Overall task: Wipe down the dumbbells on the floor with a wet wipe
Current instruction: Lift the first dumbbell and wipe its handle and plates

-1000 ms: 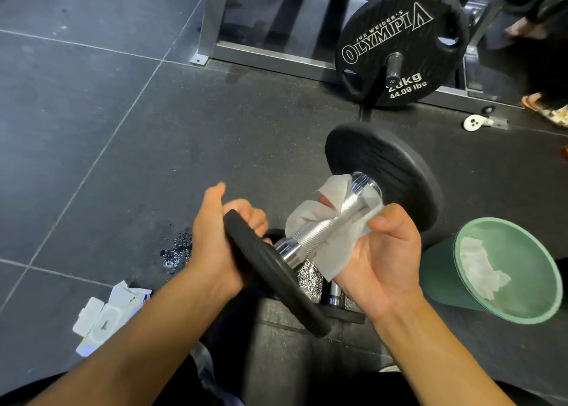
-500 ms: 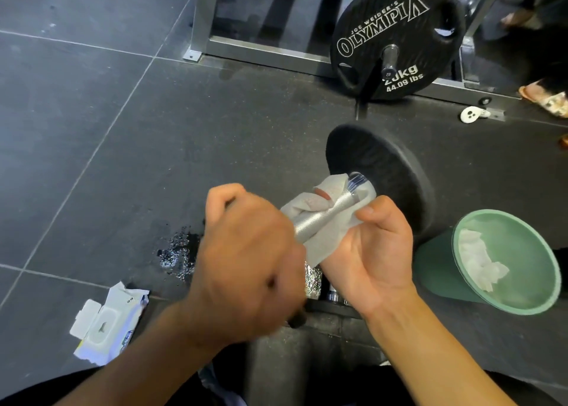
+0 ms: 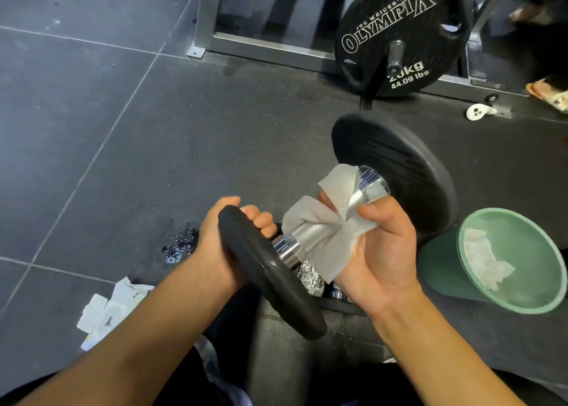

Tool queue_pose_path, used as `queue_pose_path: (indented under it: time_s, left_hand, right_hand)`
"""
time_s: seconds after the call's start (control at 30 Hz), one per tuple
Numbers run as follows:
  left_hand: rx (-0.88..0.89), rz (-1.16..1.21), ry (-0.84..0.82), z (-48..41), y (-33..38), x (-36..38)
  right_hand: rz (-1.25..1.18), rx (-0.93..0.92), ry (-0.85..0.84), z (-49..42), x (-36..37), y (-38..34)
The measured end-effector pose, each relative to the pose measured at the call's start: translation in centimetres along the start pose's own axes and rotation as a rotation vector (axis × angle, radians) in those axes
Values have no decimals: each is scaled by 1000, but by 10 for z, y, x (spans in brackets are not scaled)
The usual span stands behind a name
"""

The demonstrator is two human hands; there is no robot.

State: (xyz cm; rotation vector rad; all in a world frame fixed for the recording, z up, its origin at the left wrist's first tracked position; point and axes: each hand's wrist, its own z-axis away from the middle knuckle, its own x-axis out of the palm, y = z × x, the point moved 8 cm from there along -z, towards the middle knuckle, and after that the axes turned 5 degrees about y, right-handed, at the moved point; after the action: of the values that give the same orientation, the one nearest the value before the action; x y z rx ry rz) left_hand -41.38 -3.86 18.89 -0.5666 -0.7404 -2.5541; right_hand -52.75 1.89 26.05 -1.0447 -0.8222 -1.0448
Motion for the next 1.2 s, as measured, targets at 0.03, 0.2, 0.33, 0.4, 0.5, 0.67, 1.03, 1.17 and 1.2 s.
queue_pose_path:
  time_s: [0.03,0.2,0.33,0.4,0.5,0.67,1.03,1.17,1.2]
  left_hand:
    - [-8,24,2,-2,-4,-2]
    - [43,-2,-3,2,5,4]
    - [590,-249,-33,41,45,26]
    - [1063,-516,-130,82,58,44]
    - [1714,-1055,-371,132,30,69]
    - [1866,-1190,-402,128,17,70]
    - [16,-75,-32,-9,7,2]
    - [63,-92,-1,-7,10,1]
    - [136,-106,11,-2,16,4]
  right_hand:
    - [67,-23,15,0,-2,-1]
    - [36,-29,18,-1,3,-6]
    - [19,-74,83,-3,-10,-9]
    - [-5,-82,76,-5,-6,-10]
    - [-25,-102,129,-5,-10,-12]
    - [-76,-110,182,-5,-24,-14]
    - [-81,51,-28,1,1,8]
    - [16,9,13,-4,-1,6]
    - [0,-31,25,-4,-4,3]
